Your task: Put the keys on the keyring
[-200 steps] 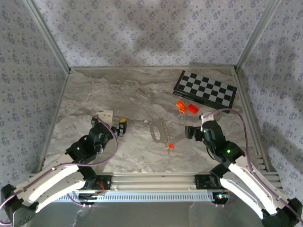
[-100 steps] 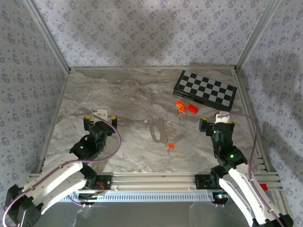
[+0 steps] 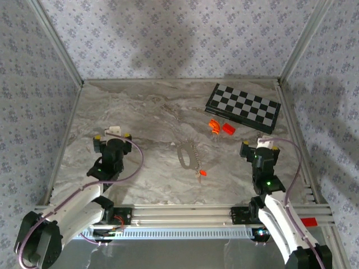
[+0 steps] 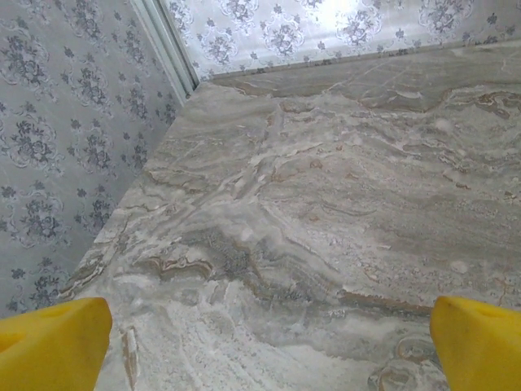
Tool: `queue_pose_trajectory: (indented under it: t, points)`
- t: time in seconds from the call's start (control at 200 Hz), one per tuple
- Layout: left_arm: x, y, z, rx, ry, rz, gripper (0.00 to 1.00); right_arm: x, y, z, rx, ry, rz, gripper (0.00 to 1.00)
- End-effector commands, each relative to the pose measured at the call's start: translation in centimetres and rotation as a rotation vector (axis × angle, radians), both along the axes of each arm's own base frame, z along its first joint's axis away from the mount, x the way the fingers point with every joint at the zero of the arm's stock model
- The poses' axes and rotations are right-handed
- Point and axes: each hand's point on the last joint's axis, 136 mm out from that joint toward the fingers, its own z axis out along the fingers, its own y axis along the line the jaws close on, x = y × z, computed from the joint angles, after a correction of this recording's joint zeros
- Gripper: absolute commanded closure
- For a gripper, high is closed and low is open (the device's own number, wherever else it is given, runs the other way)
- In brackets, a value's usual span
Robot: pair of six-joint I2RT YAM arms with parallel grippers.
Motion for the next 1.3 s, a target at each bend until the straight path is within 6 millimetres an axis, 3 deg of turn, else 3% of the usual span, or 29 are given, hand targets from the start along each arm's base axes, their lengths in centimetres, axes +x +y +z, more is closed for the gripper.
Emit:
queue_pose_trajectory:
  t: [0.0,0.15,0.5,0.815,1.024,1.149,1.294]
  points:
    - [1.0,-0.4,0.8,0.009,-0.062,-0.044,0.00,0.8,0.4,0.4,0.013,-0.055,0.017,0.00]
    - [1.7,0.4,-0.6,0.022,-0.071,-0.055,0.00,1.2,0.3,-0.9,0.006,-0.007,0.014,0.00]
    - [4.4,2.4,-3.7,-0.047,-0.041,-0.023,0.00,4.0,1.0,-0.8,-0.010,-0.039,0.047,0.00]
    - [7.2,2.4,-3.7,-0.019,-0.064,-0.041,0.00,7.2,1.0,-1.0,-0.029,-0.046,0.053,0.00]
    - [9.0,2.9,-5.1,-0.008,-0.016,-0.025,0.00,10.0,0.7,-1.0,-0.057,-0.045,0.067,0.00]
    - [9.3,3.5,-5.7,-0.062,0.012,-0.036,0.00,10.7,0.2,-1.5,-0.051,-0.042,0.063,0.00]
    - [10.1,4.4,-6.4,-0.125,0.054,-0.031,0.00,11.8,-1.1,-3.6,-0.011,-0.029,0.043,0.00]
